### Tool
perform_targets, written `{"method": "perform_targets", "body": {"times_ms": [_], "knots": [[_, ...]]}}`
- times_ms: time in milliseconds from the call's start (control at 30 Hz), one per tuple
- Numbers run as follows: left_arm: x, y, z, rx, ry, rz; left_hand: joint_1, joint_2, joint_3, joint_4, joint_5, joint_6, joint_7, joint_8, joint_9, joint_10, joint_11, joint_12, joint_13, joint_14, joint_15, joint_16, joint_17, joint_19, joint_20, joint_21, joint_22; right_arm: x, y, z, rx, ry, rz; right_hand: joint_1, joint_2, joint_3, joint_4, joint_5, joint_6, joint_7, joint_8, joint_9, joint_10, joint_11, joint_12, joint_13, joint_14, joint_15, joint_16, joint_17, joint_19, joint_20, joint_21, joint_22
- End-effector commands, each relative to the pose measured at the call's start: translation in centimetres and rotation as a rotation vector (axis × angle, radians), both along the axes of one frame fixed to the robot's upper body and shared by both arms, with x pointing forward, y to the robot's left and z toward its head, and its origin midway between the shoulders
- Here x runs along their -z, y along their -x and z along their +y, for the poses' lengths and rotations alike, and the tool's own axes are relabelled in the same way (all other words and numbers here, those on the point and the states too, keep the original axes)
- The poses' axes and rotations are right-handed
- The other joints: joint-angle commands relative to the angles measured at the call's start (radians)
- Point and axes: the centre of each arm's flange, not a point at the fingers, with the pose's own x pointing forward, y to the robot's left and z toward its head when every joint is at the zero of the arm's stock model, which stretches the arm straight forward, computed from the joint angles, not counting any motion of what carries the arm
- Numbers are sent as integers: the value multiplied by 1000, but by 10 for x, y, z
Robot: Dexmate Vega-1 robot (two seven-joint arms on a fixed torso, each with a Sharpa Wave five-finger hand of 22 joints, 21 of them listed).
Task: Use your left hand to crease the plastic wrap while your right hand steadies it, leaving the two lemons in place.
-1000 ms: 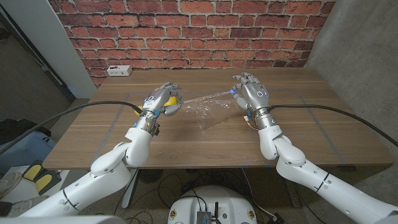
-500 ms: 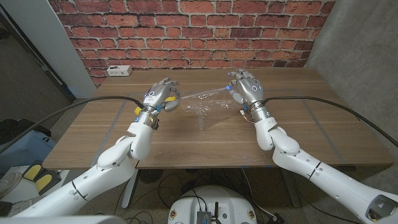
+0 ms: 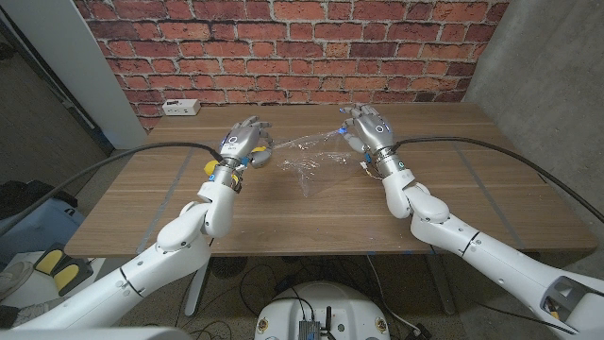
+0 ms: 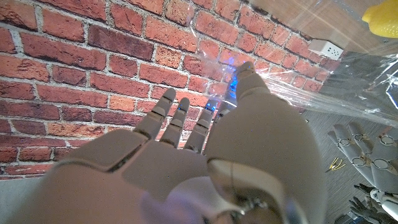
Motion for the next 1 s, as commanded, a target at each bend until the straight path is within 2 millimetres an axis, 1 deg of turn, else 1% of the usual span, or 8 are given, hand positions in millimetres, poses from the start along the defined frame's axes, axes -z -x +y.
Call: {"method": "perform_targets", "body": {"times_ms": [33,367,533,567,700,800,967,1000], "knots": [[4,-16,-3,-48,-21,19,-12,-1,11,-1,8,92,70,3,214,-1,-5,7,2,1,-27,2,3,4,-7,7,1,-7,-22,7,4,51,32,2,-3,-2,1,7,9,-7,-5,5,5,-4,-1,2,1,-146,5,3,-1,2,-2,4],[8,-30,-5,-86,-41,31,-17,-4,14,0,6,88,58,-8,201,-3,-3,7,2,7,-26,3,2,5,-5,9,1,-9,-42,13,25,94,71,-1,0,-3,4,7,-1,-10,-11,5,2,-2,-2,2,-1,-144,5,3,-2,3,-3,4],[10,-38,-7,-113,-56,40,-25,-4,11,4,3,79,44,-18,194,-4,-2,7,2,9,-26,4,2,7,-2,11,1,-10,-53,18,34,118,94,-3,1,-4,5,6,-5,-17,-14,6,2,-3,-3,2,-1,-144,6,3,-3,5,-4,4],[10,-38,-8,-120,-63,38,-27,-1,10,6,2,77,44,-20,191,-5,-1,7,2,9,-25,4,2,8,-1,11,1,-10,-54,19,38,124,97,-4,1,-4,5,6,-8,-19,-15,6,2,-3,-3,2,-2,-144,6,3,-3,6,-4,4],[11,-42,-9,-138,-78,46,-36,6,3,12,-2,67,29,-31,184,-13,-3,5,3,8,-21,5,3,7,1,12,2,-11,-59,21,46,134,111,-6,1,-5,6,5,-19,-21,-20,6,-4,0,-6,3,-6,-139,4,3,-6,9,-6,4],[11,-44,-10,-148,-84,58,-41,8,-1,13,-5,64,22,-35,179,-17,-1,4,3,8,-18,5,3,6,2,12,1,-12,-62,22,51,141,118,-8,3,-5,7,4,-37,-25,-28,7,-11,-3,-9,3,-8,-138,4,3,-9,10,-7,4],[12,-47,-10,-166,-93,63,-45,11,-7,13,-9,58,16,-44,171,-25,0,2,4,6,-14,5,3,5,3,12,1,-14,-66,25,65,154,132,-6,0,-5,4,3,-106,-42,-59,8,-32,1,-17,3,-11,-133,1,-1,-11,14,-9,4],[13,-47,-11,-171,-98,62,-46,12,-8,13,-11,49,10,-49,168,-27,1,2,4,5,-11,4,3,4,3,12,1,-14,-67,25,68,156,135,-7,0,-5,4,3,-118,-49,-65,8,-35,5,-18,3,-12,-133,0,-1,-11,15,-10,4]]}}
